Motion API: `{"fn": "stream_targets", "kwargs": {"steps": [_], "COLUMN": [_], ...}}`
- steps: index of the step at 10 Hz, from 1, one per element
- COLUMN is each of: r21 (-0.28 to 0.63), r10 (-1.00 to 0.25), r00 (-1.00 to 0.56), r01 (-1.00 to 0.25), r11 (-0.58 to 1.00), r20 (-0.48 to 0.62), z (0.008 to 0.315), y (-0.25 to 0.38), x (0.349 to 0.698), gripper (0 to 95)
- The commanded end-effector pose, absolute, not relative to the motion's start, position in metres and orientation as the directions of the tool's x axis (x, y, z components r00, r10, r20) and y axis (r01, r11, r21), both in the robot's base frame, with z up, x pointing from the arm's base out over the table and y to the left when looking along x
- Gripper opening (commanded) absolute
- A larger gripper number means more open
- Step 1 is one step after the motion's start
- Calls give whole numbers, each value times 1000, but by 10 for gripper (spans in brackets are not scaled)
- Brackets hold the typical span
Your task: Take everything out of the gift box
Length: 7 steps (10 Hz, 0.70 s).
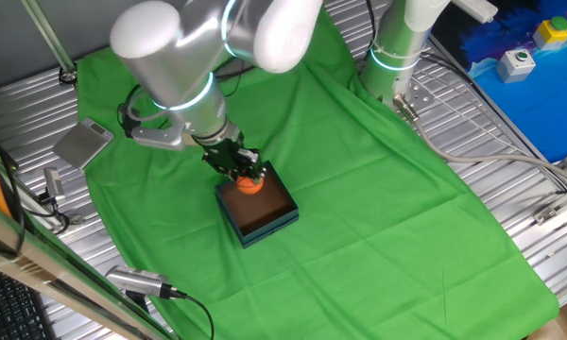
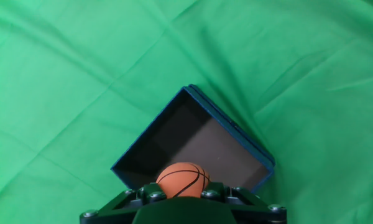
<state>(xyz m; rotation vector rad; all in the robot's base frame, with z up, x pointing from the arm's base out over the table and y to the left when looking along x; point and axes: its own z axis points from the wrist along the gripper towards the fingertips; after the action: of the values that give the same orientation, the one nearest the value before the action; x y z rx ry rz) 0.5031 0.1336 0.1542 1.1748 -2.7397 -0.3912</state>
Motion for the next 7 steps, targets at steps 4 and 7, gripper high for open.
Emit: {"fn": "stream_targets", "kwargs": {"steps": [4,7], "r21": [334,329], "r10": [-790,-785], "r00": [-613,-619], "r01": [-747,-744], "r11": [575,581], "r20": [-10,-11], "z": [139,139], "y": [49,50], "x": [554,548], "gripper": [0,0]}}
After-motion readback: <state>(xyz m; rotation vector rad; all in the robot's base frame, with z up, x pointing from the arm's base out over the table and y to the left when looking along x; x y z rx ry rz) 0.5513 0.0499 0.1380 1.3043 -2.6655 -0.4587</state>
